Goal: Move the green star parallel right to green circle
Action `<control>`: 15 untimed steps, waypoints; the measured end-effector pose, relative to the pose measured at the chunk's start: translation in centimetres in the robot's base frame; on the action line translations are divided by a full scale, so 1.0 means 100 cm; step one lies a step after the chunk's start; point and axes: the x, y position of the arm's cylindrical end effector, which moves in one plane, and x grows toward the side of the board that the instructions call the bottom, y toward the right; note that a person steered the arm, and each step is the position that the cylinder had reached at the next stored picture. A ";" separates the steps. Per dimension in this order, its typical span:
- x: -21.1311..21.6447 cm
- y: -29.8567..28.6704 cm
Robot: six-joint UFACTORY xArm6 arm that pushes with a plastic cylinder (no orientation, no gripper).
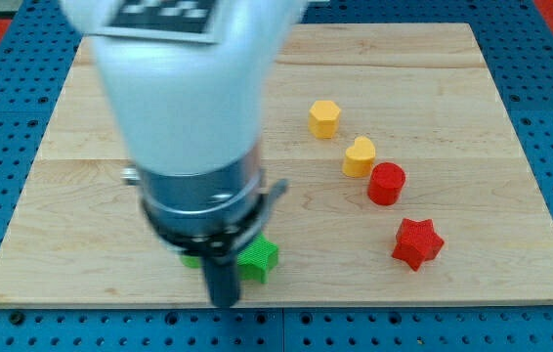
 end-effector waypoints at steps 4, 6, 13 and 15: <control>-0.028 0.000; -0.038 0.048; -0.021 0.085; -0.021 0.089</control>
